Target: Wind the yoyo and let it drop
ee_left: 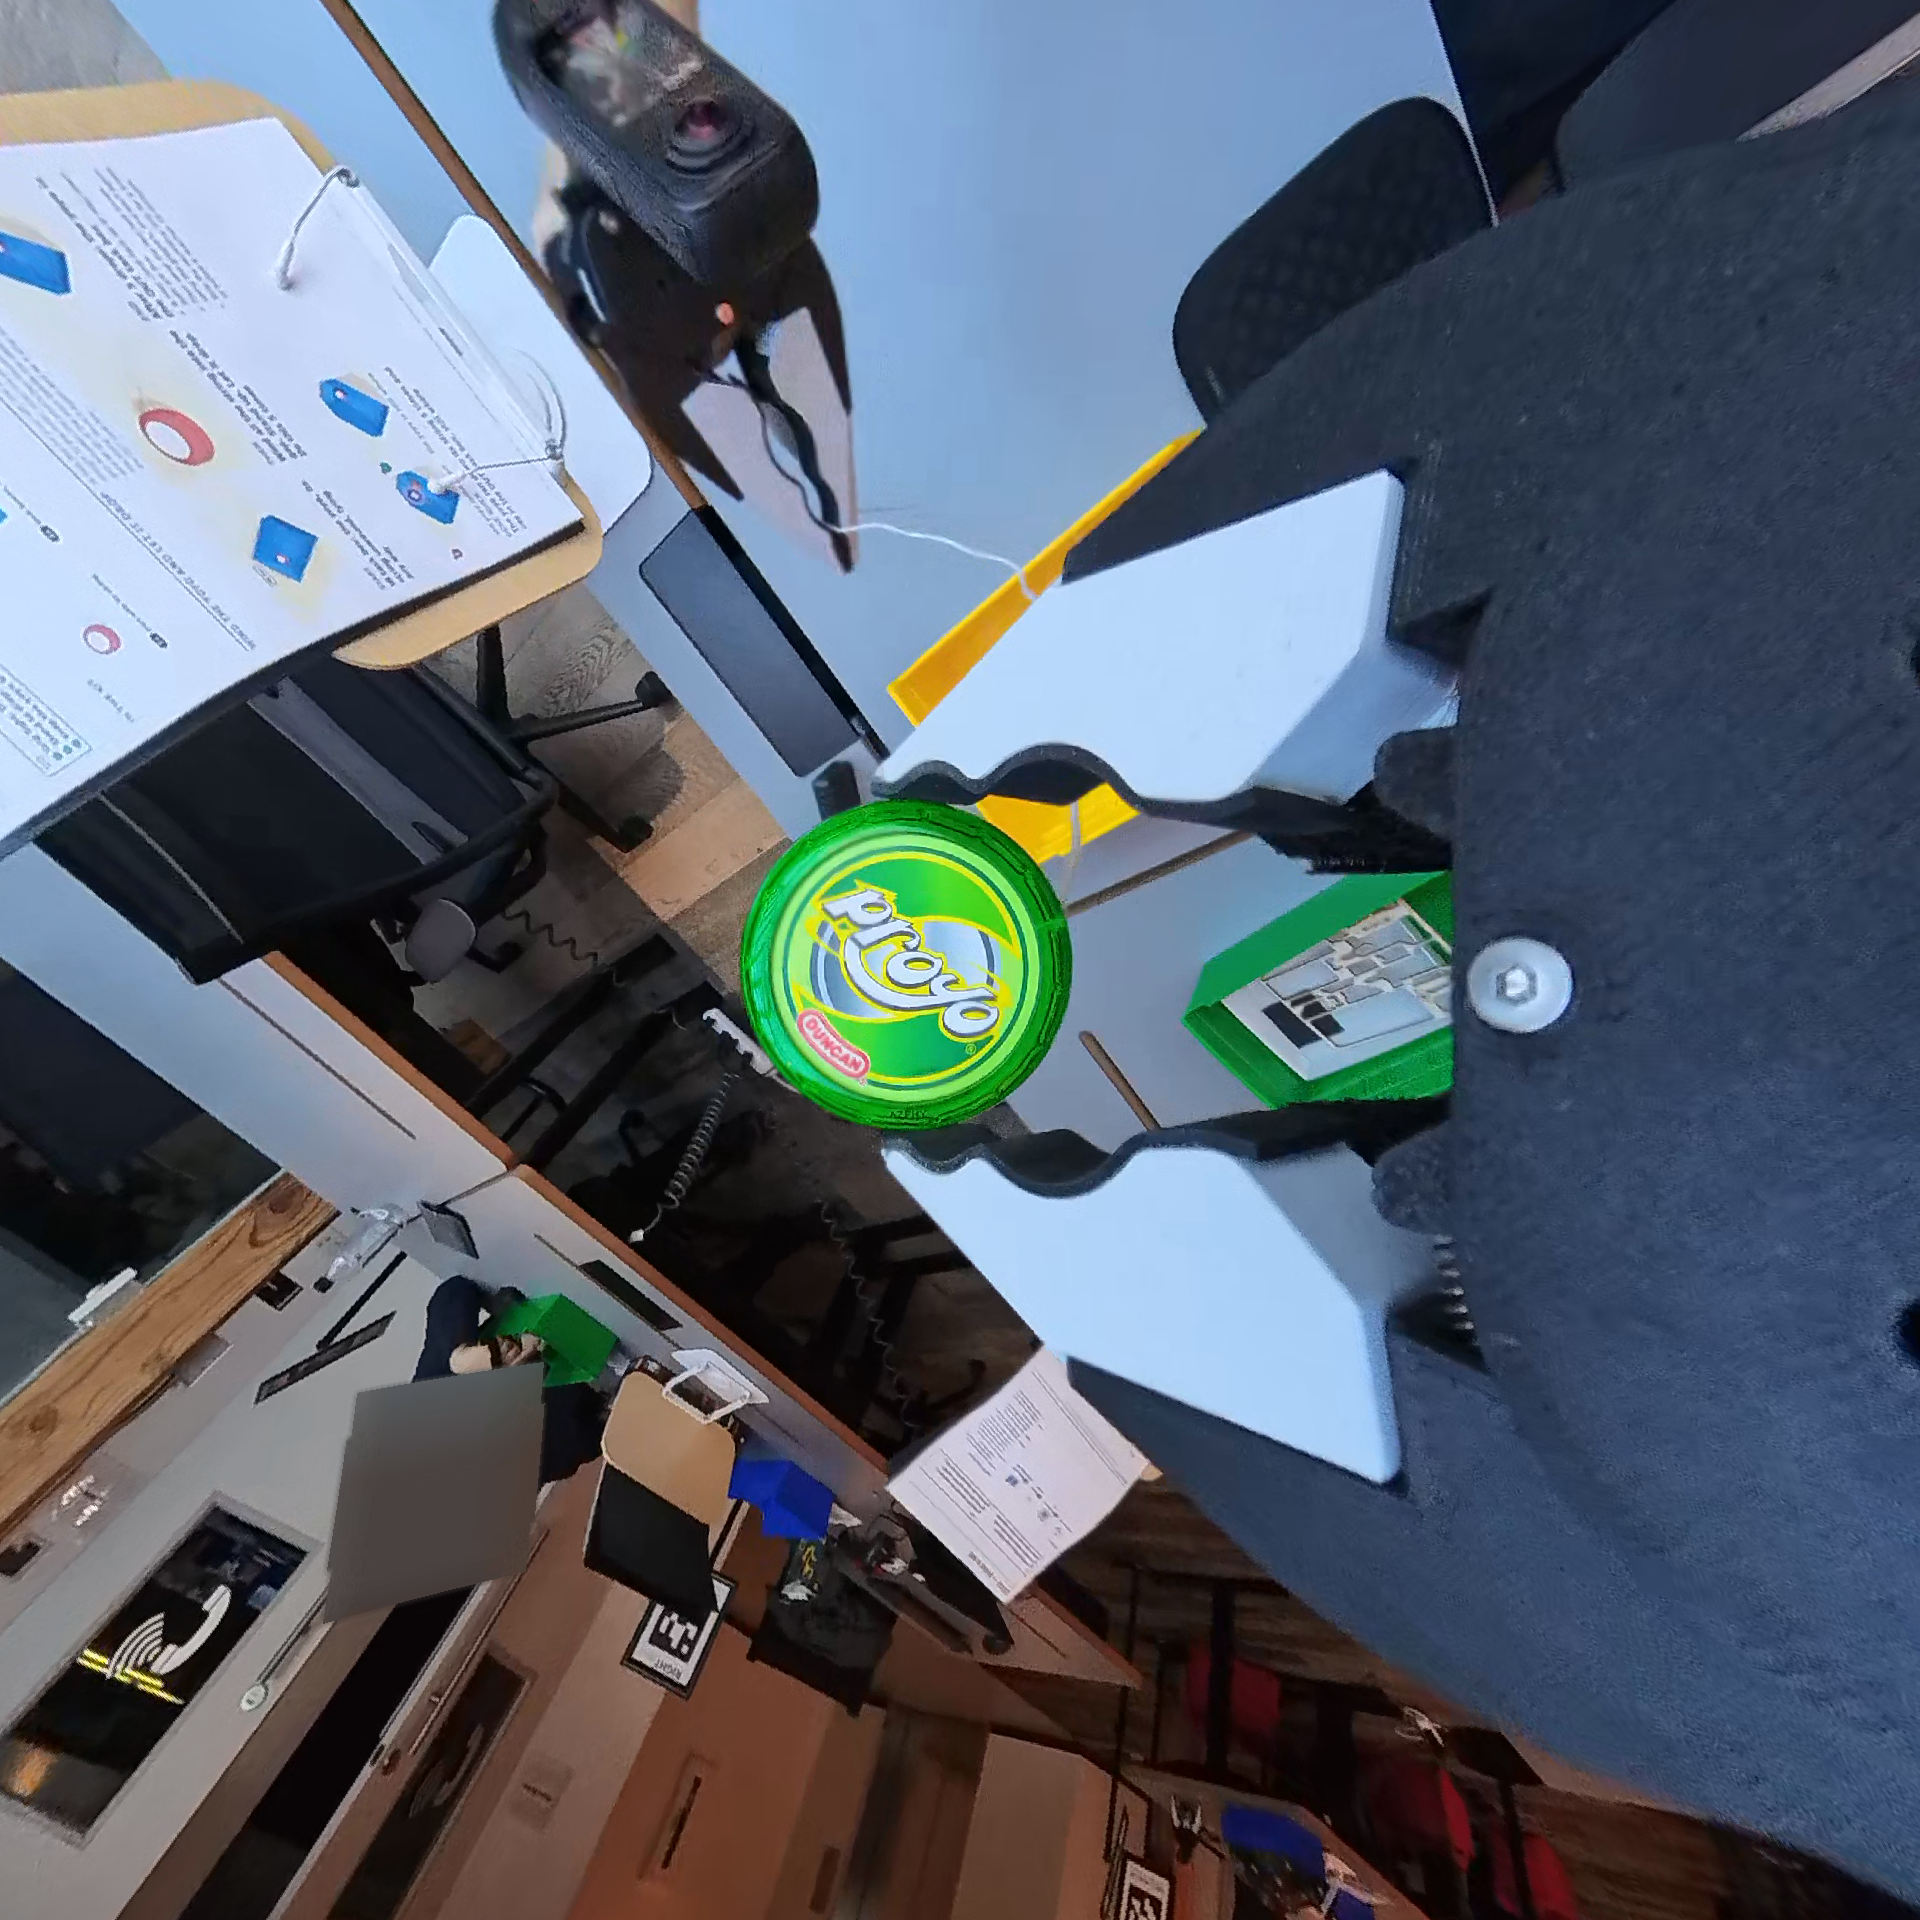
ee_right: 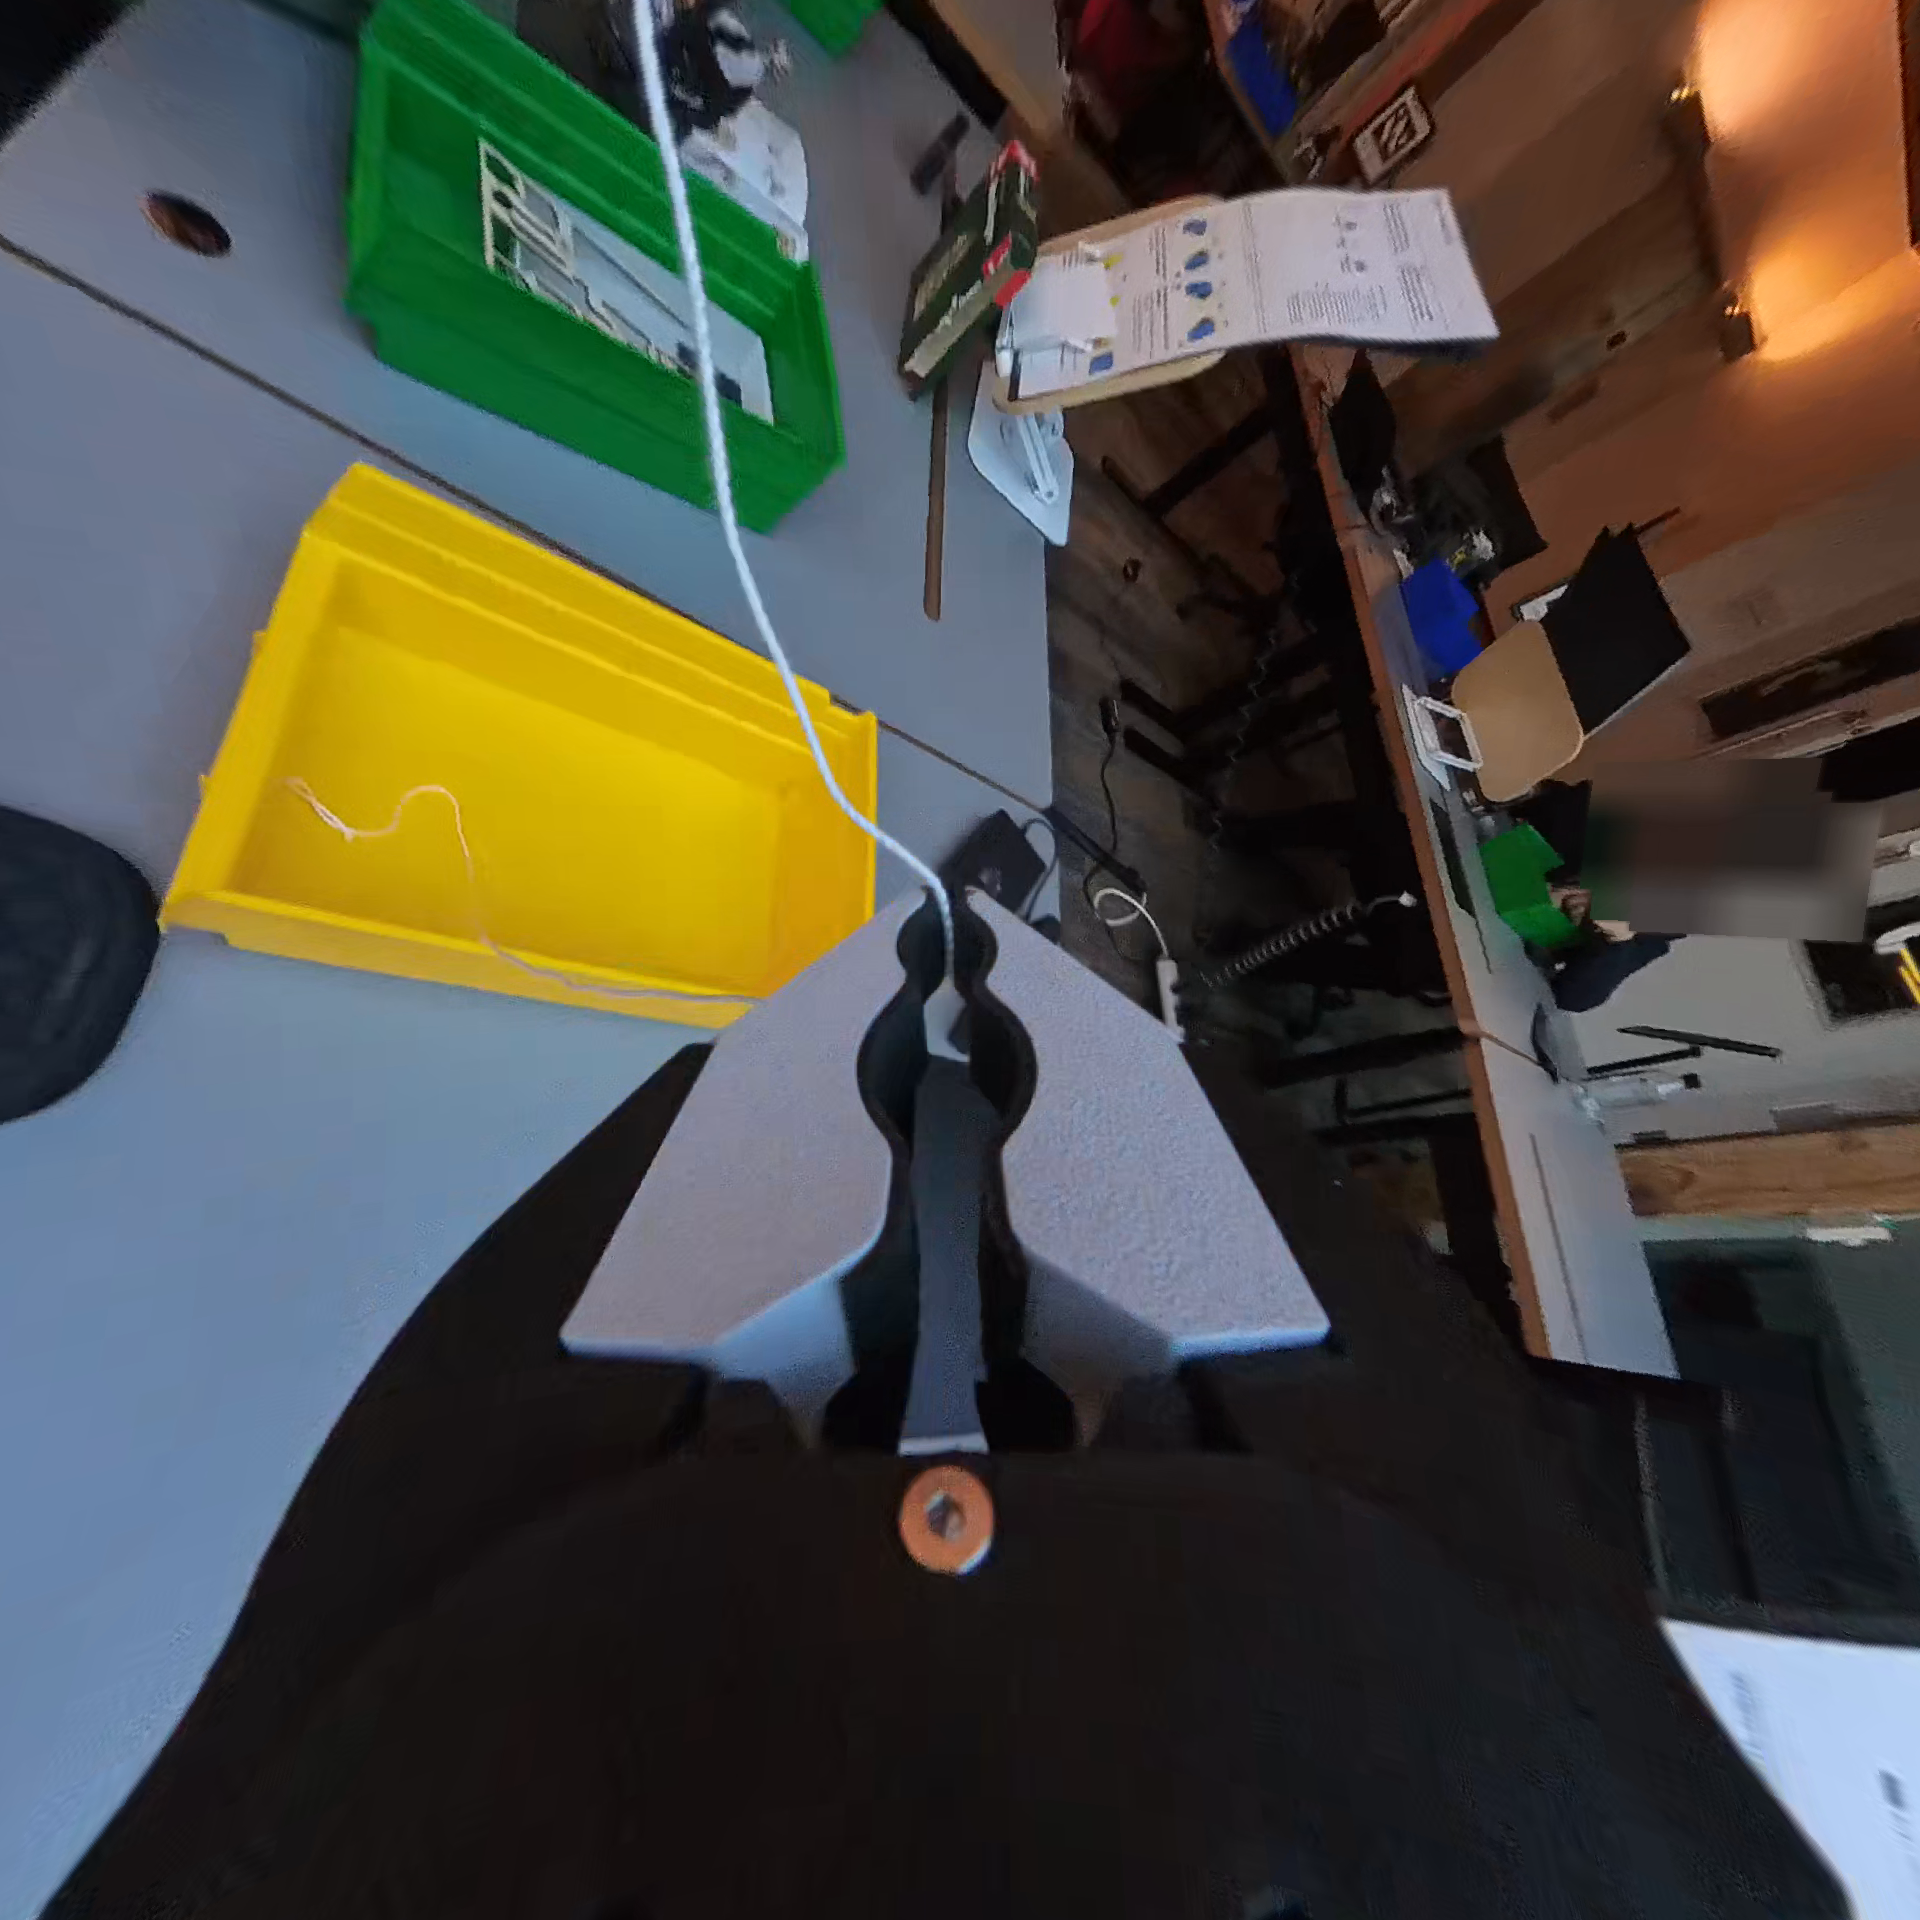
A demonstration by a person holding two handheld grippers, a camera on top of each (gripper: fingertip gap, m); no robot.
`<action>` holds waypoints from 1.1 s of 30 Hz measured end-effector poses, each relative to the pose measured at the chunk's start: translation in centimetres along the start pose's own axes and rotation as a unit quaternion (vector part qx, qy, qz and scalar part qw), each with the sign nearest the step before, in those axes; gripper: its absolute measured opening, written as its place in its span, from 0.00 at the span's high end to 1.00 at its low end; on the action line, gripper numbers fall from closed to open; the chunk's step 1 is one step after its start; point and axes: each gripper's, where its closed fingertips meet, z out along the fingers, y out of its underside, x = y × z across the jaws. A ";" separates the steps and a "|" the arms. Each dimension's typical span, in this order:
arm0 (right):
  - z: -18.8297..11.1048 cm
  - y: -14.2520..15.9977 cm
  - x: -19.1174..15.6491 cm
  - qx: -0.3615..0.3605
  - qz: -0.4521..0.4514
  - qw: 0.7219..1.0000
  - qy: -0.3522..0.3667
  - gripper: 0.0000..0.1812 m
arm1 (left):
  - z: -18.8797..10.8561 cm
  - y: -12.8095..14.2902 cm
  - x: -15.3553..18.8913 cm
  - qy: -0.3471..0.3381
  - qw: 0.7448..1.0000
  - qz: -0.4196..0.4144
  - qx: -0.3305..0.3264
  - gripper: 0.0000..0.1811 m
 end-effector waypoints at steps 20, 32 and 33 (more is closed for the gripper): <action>-27.4 -5.4 15.6 -0.376 -0.215 0.891 0.136 1.00 | 8.0 0.8 7.7 0.171 0.983 -0.010 0.063 0.66; -31.6 3.3 13.8 -0.444 -0.141 0.880 0.093 1.00 | 12.0 -2.6 13.7 0.213 0.971 0.010 0.107 0.66; -31.4 4.5 13.0 -0.440 -0.124 0.886 0.081 1.00 | 12.3 -2.8 14.0 0.213 0.970 0.009 0.113 0.66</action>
